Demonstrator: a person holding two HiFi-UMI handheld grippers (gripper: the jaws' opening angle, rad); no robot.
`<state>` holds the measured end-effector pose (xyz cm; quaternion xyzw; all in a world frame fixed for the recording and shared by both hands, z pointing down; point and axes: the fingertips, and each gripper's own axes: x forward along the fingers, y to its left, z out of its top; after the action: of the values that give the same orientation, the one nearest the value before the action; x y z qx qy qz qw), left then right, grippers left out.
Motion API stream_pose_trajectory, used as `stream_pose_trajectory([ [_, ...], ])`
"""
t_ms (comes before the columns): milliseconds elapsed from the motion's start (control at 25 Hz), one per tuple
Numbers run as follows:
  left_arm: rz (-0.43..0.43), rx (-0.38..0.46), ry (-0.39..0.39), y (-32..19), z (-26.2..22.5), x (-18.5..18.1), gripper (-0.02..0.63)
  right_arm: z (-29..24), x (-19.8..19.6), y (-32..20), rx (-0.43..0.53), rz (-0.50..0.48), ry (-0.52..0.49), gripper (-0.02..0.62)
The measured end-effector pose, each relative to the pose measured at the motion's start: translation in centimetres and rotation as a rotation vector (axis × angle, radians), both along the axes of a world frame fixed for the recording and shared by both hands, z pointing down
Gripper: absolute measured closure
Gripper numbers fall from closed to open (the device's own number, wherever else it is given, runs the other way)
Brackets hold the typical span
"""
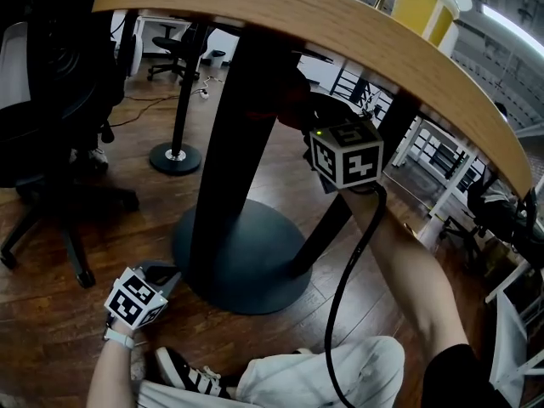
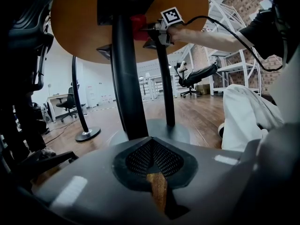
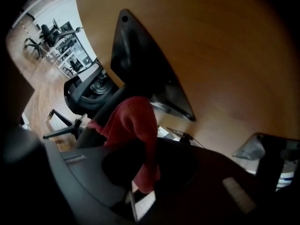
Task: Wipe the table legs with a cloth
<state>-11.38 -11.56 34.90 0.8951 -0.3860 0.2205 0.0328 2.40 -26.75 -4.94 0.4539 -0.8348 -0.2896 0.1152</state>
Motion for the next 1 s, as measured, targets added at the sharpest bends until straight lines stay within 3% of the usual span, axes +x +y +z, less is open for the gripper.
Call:
stream_pose_trajectory([
  [200, 0.016, 0.001, 0.005, 0.1, -0.2, 0.2, 0.614, 0.5, 7.6, -1.4, -0.007, 0.138, -0.009, 0.546],
  [640, 0.054, -0.023, -0.027, 0.3, 1.1, 1.6, 0.614, -2.5, 29.0, -2.6, 0.049, 0.552, -0.044, 0.546],
  [880, 0.072, -0.019, -0.033, 0.0, 1.1, 2.6, 0.614, -4.7, 35.0, -3.1, 0.066, 0.687, -0.095, 0.546],
  [1000, 0.083, -0.022, -0.044, 0.2, 1.2, 3.0, 0.614, -4.5, 35.2, -4.0, 0.064, 0.707, -0.042, 0.546],
])
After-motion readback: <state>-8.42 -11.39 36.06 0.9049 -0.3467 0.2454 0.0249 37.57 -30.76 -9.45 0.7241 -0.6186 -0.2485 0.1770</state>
